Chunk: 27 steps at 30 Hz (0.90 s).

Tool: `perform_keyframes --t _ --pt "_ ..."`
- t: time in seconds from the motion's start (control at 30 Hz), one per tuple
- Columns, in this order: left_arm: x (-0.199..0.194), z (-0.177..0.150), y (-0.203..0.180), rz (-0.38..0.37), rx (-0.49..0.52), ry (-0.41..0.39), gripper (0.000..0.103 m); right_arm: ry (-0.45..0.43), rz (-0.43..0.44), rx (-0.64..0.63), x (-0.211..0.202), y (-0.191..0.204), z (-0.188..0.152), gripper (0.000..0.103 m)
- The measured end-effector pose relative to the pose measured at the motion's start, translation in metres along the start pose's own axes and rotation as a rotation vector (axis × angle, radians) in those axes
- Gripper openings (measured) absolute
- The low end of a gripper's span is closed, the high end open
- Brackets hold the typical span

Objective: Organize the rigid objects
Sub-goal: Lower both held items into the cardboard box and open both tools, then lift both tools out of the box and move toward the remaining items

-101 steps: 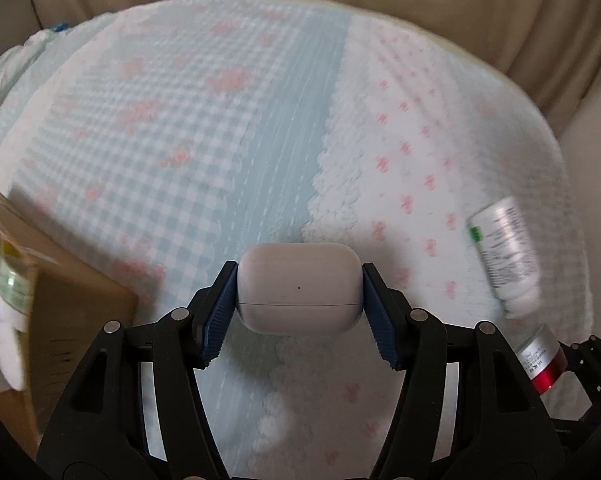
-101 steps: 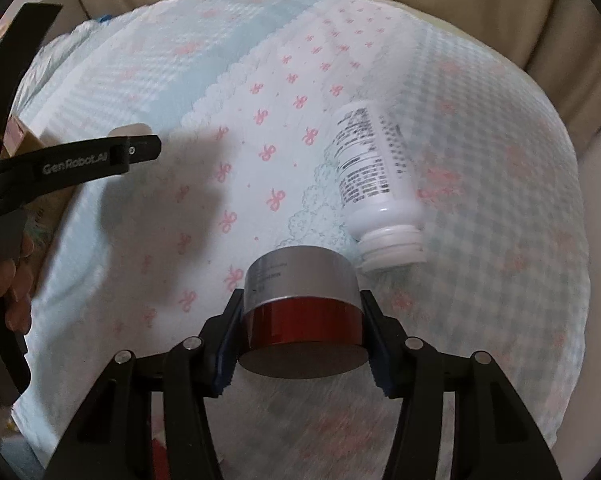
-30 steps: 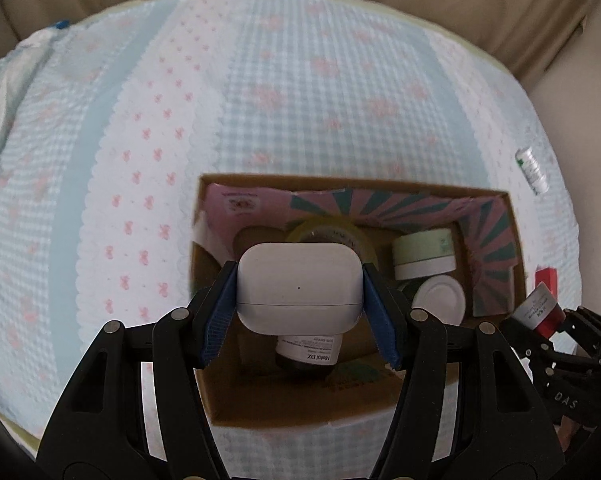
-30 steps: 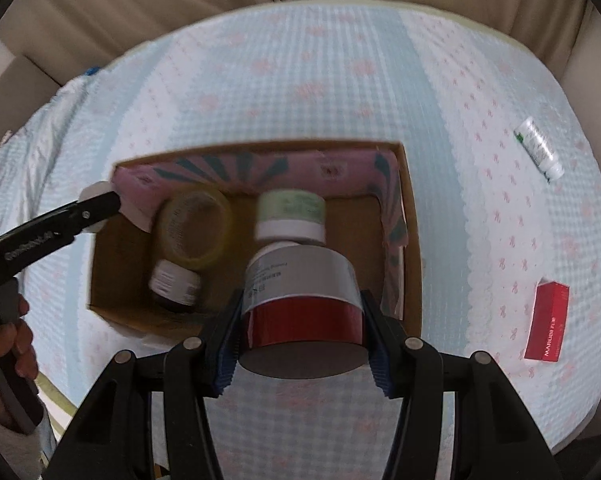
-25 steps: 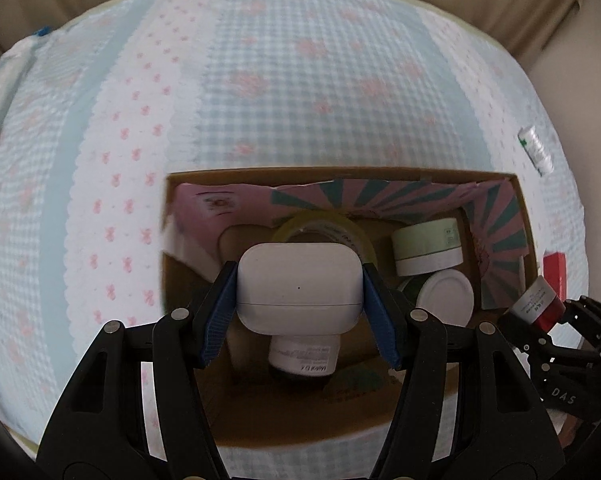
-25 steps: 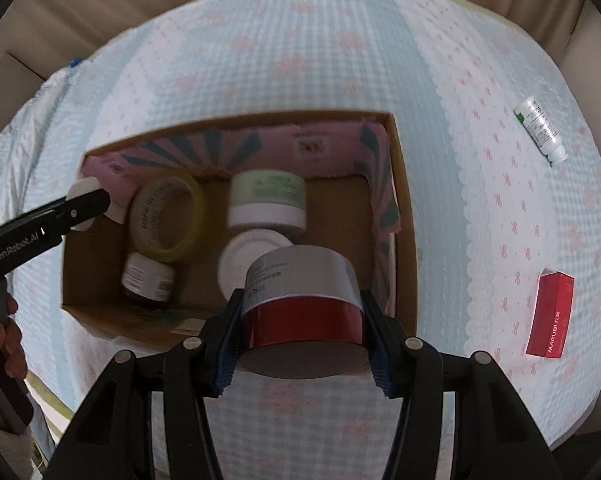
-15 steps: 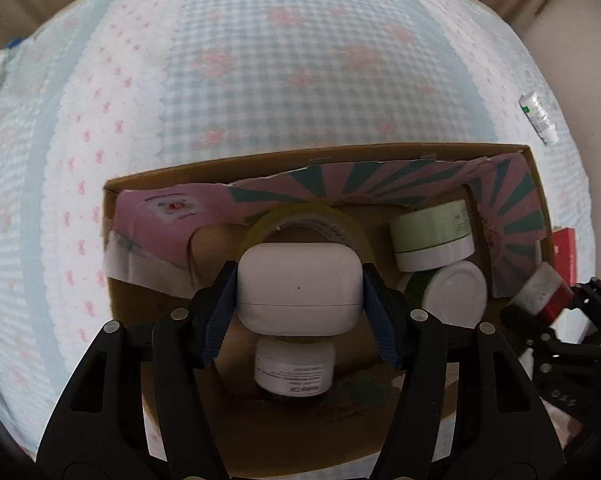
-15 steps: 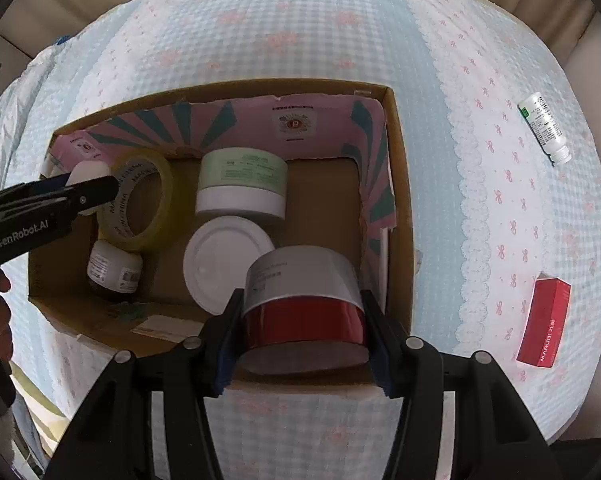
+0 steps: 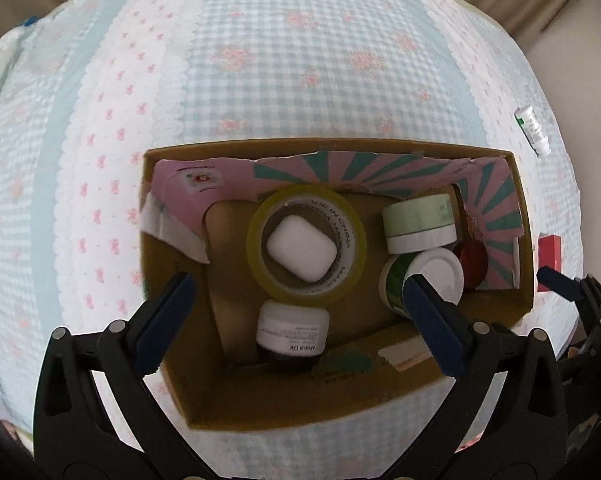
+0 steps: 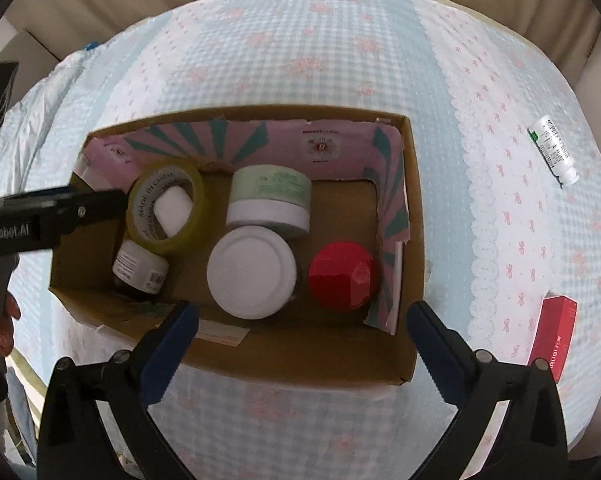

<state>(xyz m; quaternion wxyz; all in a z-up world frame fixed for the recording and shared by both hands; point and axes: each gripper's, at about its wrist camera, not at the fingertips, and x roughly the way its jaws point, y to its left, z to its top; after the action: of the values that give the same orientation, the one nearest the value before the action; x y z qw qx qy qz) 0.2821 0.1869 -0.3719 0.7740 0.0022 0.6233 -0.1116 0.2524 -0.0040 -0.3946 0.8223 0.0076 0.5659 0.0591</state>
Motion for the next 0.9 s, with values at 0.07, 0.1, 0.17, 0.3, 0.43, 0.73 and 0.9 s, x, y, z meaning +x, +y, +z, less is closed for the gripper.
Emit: perform_keyframes --t 0.07,0.1,0.17,0.3,0.43,0.73,0.9 --pt "-0.007 -0.002 0.001 0.007 -0.006 -0.001 0.103 -0.01 0.006 0.001 -0.004 -0.003 0.0 0.103" --pt "-0.01 -0.003 0.001 0.011 -0.009 -0.002 0.103 -0.008 0.008 0.001 -0.005 -0.003 0.001 0.103" --pt "-0.02 -0.007 0.0 0.019 -0.011 -0.009 0.103 0.0 0.004 -0.003 -0.008 -0.002 0.004 0.103" --pt "-0.046 -0.018 -0.002 0.027 -0.004 -0.042 0.103 -0.017 0.004 -0.022 -0.023 0.009 0.005 0.103" --pt "-0.071 -0.031 -0.005 0.03 -0.008 -0.074 0.103 -0.043 0.009 -0.055 -0.041 0.019 0.002 0.103" --pt "-0.125 -0.055 -0.023 0.044 -0.068 -0.137 0.103 -0.101 -0.001 -0.016 -0.103 0.026 -0.005 0.103" --pt "-0.159 -0.06 -0.054 0.071 -0.063 -0.203 0.103 -0.153 -0.024 0.008 -0.144 0.013 -0.006 0.103"
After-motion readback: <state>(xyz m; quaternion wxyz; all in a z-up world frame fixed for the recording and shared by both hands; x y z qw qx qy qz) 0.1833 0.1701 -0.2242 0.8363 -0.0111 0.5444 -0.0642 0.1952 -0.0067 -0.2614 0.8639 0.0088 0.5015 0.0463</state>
